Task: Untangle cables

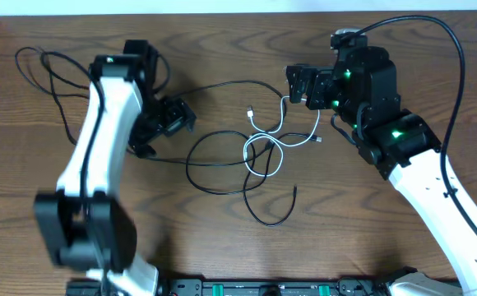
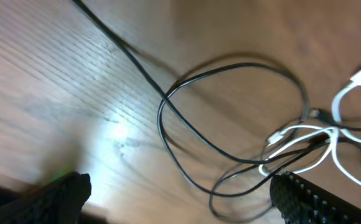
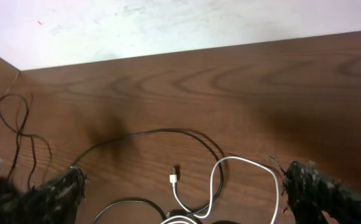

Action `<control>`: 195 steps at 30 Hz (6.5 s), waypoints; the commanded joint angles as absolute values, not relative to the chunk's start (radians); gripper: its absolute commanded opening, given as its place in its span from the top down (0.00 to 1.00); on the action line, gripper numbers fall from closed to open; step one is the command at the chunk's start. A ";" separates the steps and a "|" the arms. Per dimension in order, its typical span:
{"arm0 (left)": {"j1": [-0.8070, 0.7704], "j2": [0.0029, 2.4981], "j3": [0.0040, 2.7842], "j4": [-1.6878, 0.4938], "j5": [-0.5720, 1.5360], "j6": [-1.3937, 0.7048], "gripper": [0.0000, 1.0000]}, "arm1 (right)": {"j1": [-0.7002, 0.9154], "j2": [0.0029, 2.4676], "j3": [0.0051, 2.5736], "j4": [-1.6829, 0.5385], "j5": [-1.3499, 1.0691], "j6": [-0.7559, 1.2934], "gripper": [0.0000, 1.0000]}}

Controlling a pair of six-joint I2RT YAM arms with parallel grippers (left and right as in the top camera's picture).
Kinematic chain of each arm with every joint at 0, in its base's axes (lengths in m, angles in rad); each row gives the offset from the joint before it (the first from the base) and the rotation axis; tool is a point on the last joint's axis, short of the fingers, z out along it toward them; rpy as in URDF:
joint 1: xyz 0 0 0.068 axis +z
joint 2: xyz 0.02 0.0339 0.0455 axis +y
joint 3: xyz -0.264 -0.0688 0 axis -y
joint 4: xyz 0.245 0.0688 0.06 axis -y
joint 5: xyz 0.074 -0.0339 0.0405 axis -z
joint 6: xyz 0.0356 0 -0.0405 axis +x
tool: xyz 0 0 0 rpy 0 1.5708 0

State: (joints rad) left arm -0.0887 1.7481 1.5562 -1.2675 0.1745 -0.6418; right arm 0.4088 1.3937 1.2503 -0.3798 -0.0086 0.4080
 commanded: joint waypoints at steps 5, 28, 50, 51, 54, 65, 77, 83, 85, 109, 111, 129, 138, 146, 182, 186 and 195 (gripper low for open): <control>-0.289 1.724 1.365 -1.104 0.047 -0.992 0.02 | 0.407 1.393 1.261 -0.377 -0.011 0.395 0.01; -0.362 1.745 1.067 -0.671 0.086 -1.255 0.30 | 0.407 1.393 1.261 -0.378 -0.011 0.396 0.01; -0.358 1.431 1.114 -0.484 0.241 -1.010 0.93 | 0.403 1.393 1.261 -0.401 -0.002 0.395 0.01; -0.358 1.406 1.114 -0.484 0.221 -1.010 0.92 | 0.403 1.393 1.261 -0.400 -0.002 0.395 0.01; -0.358 1.340 1.114 -0.490 0.182 -1.010 0.93 | 0.404 1.393 1.261 -0.401 -0.003 0.395 0.01; -0.358 1.351 1.114 -0.290 -0.121 -1.010 0.93 | 0.404 1.393 1.261 -0.402 -0.004 0.395 0.01; -0.227 1.666 1.114 0.209 -0.148 -0.905 0.92 | 0.404 1.393 1.261 -0.402 -0.022 0.395 0.01; -0.127 1.739 1.116 0.298 0.312 -0.834 0.05 | 0.404 1.393 1.261 -0.402 -0.022 0.395 0.01; -0.123 1.738 1.116 0.240 0.348 -0.775 0.04 | 0.405 1.393 1.261 -0.402 -0.022 0.395 0.01; -0.408 1.826 1.116 0.072 0.118 -0.550 0.16 | 0.406 1.428 1.261 -0.501 -0.032 0.395 0.02; -0.391 1.830 1.116 0.046 0.118 -0.545 0.16 | 0.405 1.469 1.261 -0.506 -0.033 0.395 0.02; -0.149 1.814 1.116 -0.144 0.239 -0.541 0.15 | 0.408 1.911 1.261 -0.266 -0.164 0.484 0.43; -0.149 1.814 1.116 -0.171 0.239 -0.542 0.15 | 0.407 1.966 1.261 -0.257 -0.156 0.527 0.60; -0.149 1.814 1.116 -0.172 0.239 -0.542 0.15 | 0.426 1.982 1.261 -0.254 -0.144 0.527 0.66; -0.149 1.814 1.116 -0.183 0.239 -0.543 0.15 | 0.360 1.418 1.263 -0.572 -0.001 0.384 0.99; -0.149 1.814 1.116 -0.183 0.239 -0.543 0.15 | 0.327 1.414 1.263 -0.708 0.036 0.371 0.99; -0.150 1.814 1.116 -0.183 0.241 -0.543 0.15 | 0.287 1.414 1.262 -0.849 0.252 0.284 0.99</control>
